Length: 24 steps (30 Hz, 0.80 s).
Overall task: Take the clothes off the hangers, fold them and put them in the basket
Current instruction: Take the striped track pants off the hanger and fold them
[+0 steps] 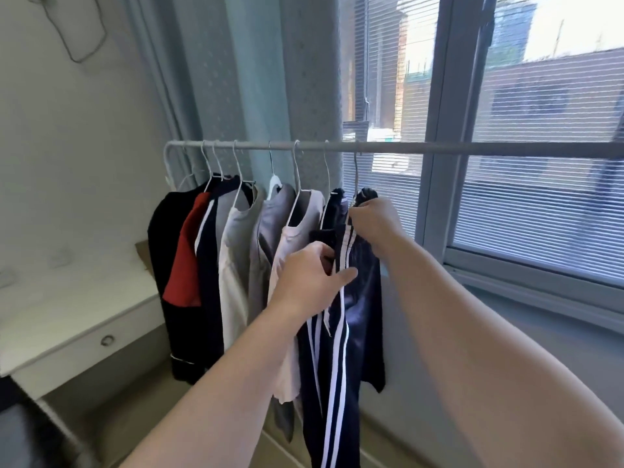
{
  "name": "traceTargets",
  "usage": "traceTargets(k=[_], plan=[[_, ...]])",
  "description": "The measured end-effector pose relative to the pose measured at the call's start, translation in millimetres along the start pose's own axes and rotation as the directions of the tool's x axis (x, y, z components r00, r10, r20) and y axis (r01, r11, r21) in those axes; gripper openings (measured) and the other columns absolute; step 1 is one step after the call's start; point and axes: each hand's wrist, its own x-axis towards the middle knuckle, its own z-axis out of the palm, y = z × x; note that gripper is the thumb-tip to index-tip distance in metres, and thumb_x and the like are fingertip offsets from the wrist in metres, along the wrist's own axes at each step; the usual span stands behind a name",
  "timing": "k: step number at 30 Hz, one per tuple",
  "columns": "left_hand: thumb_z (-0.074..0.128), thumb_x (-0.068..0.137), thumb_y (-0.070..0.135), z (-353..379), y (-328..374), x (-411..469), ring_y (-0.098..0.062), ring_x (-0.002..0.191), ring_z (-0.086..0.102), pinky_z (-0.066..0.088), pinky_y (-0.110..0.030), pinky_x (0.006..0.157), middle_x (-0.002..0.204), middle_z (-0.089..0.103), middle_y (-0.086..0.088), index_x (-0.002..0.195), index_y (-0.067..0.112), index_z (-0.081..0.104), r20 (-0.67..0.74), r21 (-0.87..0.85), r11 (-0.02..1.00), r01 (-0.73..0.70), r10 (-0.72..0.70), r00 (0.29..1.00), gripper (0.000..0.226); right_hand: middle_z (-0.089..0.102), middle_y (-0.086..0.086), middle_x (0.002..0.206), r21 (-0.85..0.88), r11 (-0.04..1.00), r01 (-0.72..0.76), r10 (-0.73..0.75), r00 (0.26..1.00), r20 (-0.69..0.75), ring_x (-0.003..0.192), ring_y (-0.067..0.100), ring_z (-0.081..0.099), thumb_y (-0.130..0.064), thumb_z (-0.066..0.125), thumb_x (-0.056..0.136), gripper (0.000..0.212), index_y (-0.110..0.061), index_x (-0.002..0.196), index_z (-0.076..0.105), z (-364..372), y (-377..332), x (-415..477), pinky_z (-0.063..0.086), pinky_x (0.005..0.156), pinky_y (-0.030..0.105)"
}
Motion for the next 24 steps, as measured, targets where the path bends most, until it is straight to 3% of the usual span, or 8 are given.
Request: traceTargets(k=[3, 7, 10, 12, 14, 17, 20, 24], plan=[[0.077, 0.08, 0.033, 1, -2, -3, -0.002, 0.076, 0.064, 0.054, -0.03, 0.083, 0.079, 0.069, 0.014, 0.107, 0.024, 0.067, -0.008, -0.02, 1.0, 0.008, -0.008, 1.0, 0.03, 0.07, 0.009, 0.091, 0.19, 0.971, -0.146, 0.126, 0.986, 0.113, 0.063, 0.016, 0.059, -0.009, 0.058, 0.091, 0.012, -0.002, 0.097, 0.064, 0, -5, 11, 0.045, 0.052, 0.024], [0.066, 0.089, 0.024, -20, 5, -7, 0.003, 0.08, 0.064, 0.047, -0.012, 0.075, 0.086, 0.07, 0.016, 0.108, 0.026, 0.069, -0.094, -0.035, 0.999, -0.017, 0.014, 0.996, 0.02, 0.075, 0.008, 0.096, 0.279, 0.945, -0.172, 0.144, 0.982, 0.119, 0.05, 0.009, 0.055, -0.009, 0.072, 0.082, 0.02, -0.003, 0.1, 0.067, -9, -18, 8, 0.037, 0.038, 0.019], [0.058, 0.091, 0.024, -56, 16, -6, -0.011, 0.098, 0.065, 0.052, -0.03, 0.09, 0.097, 0.072, 0.013, 0.114, 0.028, 0.067, -0.277, 0.053, 0.995, -0.079, 0.09, 0.957, 0.025, 0.076, 0.01, 0.09, 0.48, 0.866, -0.138, 0.096, 0.989, 0.111, 0.035, 0.004, 0.046, -0.007, 0.073, 0.081, 0.007, -0.006, 0.088, 0.071, -11, -41, -3, 0.029, 0.032, 0.014], [0.056, 0.089, 0.029, -81, 28, -9, -0.014, 0.093, 0.064, 0.053, -0.035, 0.084, 0.09, 0.071, 0.013, 0.11, 0.032, 0.067, -0.355, 0.175, 0.98, -0.091, 0.149, 0.923, 0.024, 0.076, 0.012, 0.092, 0.539, 0.839, -0.071, 0.016, 0.994, 0.106, 0.036, 0.006, 0.04, -0.009, 0.071, 0.083, 0.002, -0.01, 0.082, 0.07, -11, -55, -15, 0.024, 0.034, 0.015], [0.057, 0.087, 0.045, -101, 37, -16, -0.013, 0.079, 0.062, 0.053, -0.033, 0.072, 0.079, 0.067, 0.015, 0.102, 0.036, 0.067, -0.411, 0.284, 0.954, -0.094, 0.21, 0.887, 0.02, 0.077, 0.012, 0.094, 0.581, 0.814, -0.023, -0.056, 0.991, 0.118, 0.04, 0.007, 0.039, -0.013, 0.069, 0.088, 0.002, -0.011, 0.088, 0.069, -9, -67, -28, 0.022, 0.035, 0.016], [0.048, 0.084, 0.072, -120, 39, -23, -0.014, 0.074, 0.063, 0.053, -0.035, 0.066, 0.073, 0.065, 0.013, 0.097, 0.038, 0.066, -0.454, 0.344, 0.935, -0.084, 0.244, 0.857, 0.041, 0.077, 0.003, 0.081, 0.602, 0.798, -0.029, -0.077, 0.986, 0.15, 0.038, 0.007, 0.046, -0.013, 0.064, 0.093, 0.01, -0.008, 0.101, 0.066, -4, -80, -47, 0.022, 0.035, 0.017], [0.047, 0.089, 0.07, -135, 28, -24, -0.013, 0.066, 0.06, 0.052, -0.038, 0.059, 0.066, 0.063, 0.011, 0.093, 0.037, 0.068, -0.487, 0.337, 0.939, -0.07, 0.237, 0.841, 0.04, 0.076, 0.003, 0.077, 0.591, 0.806, -0.039, -0.098, 0.975, 0.198, 0.037, 0.009, 0.055, -0.011, 0.061, 0.094, 0.012, -0.006, 0.105, 0.065, 8, -90, -66, 0.022, 0.036, 0.018], [0.052, 0.093, 0.06, -149, 13, -31, -0.014, 0.062, 0.055, 0.047, -0.038, 0.056, 0.062, 0.057, 0.007, 0.089, 0.03, 0.068, -0.454, 0.333, 0.931, -0.151, 0.299, 0.839, 0.035, 0.07, 0.002, 0.074, 0.535, 0.845, -0.022, -0.11, 0.971, 0.213, 0.039, 0.011, 0.057, -0.015, 0.061, 0.095, 0.012, -0.005, 0.099, 0.067, 29, -89, -80, 0.022, 0.037, 0.019]])
